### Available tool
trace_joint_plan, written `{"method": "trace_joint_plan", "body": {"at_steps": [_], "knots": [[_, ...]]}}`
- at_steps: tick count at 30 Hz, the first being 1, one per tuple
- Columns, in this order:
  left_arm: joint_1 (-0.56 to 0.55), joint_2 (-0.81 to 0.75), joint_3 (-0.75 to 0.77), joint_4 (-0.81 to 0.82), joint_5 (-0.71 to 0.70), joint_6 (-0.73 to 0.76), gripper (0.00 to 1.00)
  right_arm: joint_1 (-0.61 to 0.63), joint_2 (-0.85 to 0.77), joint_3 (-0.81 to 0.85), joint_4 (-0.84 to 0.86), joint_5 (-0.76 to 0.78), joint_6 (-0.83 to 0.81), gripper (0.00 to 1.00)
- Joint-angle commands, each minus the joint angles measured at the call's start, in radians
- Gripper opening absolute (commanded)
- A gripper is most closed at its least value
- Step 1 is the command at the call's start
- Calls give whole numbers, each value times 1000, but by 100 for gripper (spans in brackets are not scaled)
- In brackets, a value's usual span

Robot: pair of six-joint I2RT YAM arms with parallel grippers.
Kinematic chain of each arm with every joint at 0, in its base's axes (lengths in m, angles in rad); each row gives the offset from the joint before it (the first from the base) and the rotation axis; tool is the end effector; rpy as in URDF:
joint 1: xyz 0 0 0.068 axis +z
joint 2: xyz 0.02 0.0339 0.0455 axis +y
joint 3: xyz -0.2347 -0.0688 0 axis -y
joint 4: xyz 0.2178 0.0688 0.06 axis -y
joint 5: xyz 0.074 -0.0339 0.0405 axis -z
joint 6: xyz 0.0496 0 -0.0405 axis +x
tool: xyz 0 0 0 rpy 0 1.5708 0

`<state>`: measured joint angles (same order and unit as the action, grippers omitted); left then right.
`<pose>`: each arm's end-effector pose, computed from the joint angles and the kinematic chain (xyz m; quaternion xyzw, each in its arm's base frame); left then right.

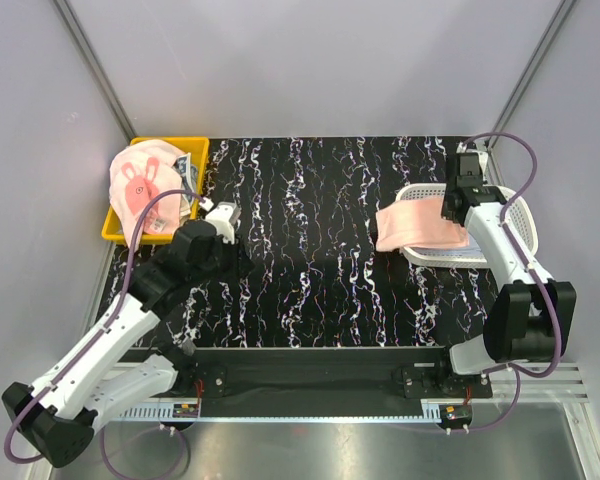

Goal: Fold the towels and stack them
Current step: Neatly place the folded towel into the bin

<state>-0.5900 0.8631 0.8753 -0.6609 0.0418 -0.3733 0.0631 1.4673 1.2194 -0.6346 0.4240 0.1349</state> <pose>0.1509 -0.1035 0.2798 0.1061 0.8891 -0.2226 0.3855 0.2980 -0.0016 0.2596 0.1040 0.9171 -0.1645 0.3478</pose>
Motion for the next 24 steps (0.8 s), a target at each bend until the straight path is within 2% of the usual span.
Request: {"method": "trace_joint_plan", "body": {"at_steps": [1,11,19,24], "knots": [[1,-32,-1,18,35,20,31,-40,-30,5,125,1,-113,0],[1,-76,-18,32,63,16,31,-152,62,-11,265,-1,-231,0],[-13,-108,-24,50,67,16,33,-170,157,-37,361,33,-281,0],[-22,-115,-25,49,63,17,33,-177,237,-8,366,67,-268,0]]}}
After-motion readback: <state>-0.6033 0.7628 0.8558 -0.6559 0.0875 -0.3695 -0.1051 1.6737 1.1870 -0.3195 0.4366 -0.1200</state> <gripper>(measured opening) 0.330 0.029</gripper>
